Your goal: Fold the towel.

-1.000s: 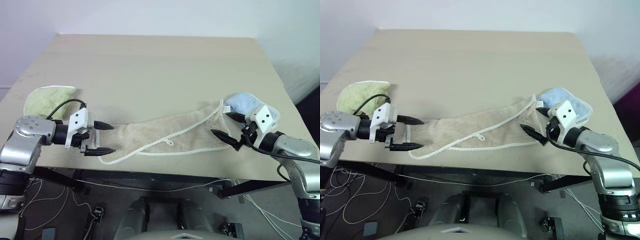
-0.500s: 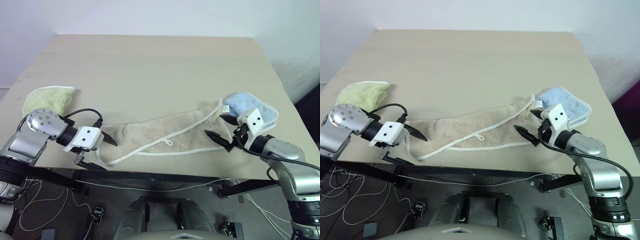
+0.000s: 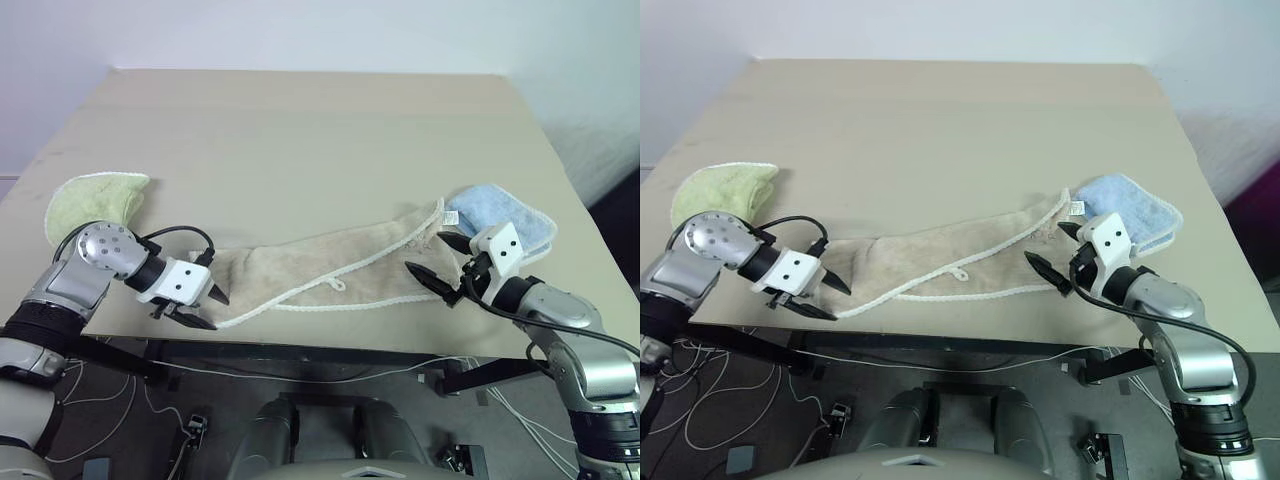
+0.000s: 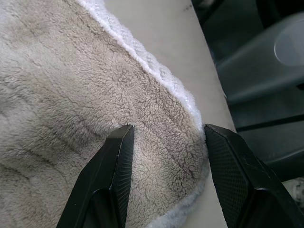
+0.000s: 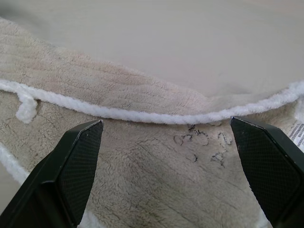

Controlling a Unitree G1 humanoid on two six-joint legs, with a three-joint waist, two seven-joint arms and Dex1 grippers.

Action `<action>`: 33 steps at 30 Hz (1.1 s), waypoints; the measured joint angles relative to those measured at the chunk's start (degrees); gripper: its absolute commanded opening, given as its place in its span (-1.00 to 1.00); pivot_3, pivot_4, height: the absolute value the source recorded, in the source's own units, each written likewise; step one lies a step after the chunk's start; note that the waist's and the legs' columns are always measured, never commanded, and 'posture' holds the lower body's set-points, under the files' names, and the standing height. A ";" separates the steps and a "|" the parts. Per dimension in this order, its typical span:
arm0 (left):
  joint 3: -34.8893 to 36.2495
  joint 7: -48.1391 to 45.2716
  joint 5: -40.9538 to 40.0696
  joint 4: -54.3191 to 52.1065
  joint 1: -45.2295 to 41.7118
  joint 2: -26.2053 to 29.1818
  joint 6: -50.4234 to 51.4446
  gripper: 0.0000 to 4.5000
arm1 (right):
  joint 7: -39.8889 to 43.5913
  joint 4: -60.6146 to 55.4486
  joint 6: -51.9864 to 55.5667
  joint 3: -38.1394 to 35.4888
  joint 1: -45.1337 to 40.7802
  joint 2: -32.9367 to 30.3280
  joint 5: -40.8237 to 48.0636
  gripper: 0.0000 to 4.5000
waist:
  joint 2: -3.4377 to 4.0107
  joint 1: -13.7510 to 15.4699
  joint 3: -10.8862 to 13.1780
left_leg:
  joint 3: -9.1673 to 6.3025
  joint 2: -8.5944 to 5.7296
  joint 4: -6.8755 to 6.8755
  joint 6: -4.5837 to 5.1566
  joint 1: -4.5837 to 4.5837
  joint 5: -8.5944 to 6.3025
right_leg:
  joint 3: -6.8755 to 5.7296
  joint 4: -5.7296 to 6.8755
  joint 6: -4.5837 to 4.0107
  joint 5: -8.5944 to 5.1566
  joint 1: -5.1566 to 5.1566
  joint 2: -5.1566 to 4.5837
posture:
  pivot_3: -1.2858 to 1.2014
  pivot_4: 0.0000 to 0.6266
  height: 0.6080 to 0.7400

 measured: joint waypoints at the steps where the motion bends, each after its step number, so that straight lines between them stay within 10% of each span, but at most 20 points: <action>1: 0.44 0.04 0.03 0.12 0.00 -0.01 0.06 0.07 | -0.15 -0.29 0.00 0.02 0.04 0.11 0.00 1.00 | 0.00 -0.02 0.00 | 0.00 0.00 0.00 0.00 0.00 0.00 | 0.00 0.01 0.00 0.00 0.00 0.00 | 0.03 -0.52 1.00; 10: 4.29 0.07 -0.61 -3.18 3.78 0.01 4.56 -1.00 | -0.99 -1.74 0.09 0.38 0.38 1.41 0.00 1.00 | 0.00 -0.06 0.00 | 0.00 0.00 0.00 0.00 0.00 0.00 | 0.01 0.01 0.00 0.00 -0.01 -0.01 | 0.03 -0.52 1.00; 21: 9.05 2.89 -2.63 -7.47 6.97 -1.09 9.93 -1.00 | 0.17 2.08 -2.53 1.07 -6.92 -2.05 -3.83 1.00 | 0.00 -0.05 0.00 | 0.00 0.00 0.03 0.00 0.00 0.00 | 0.00 0.03 0.00 0.00 -0.01 -0.02 | 0.03 -0.52 1.00; 33: 12.44 6.98 -3.39 -8.31 8.21 -1.55 12.53 -1.00 | 2.58 32.98 -35.06 16.07 -23.41 -13.66 -31.21 1.00 | 0.05 -0.63 0.03 | 0.08 -0.01 0.01 0.00 0.00 0.00 | 0.02 0.05 0.00 0.00 -0.08 0.01 | 0.03 -0.52 1.00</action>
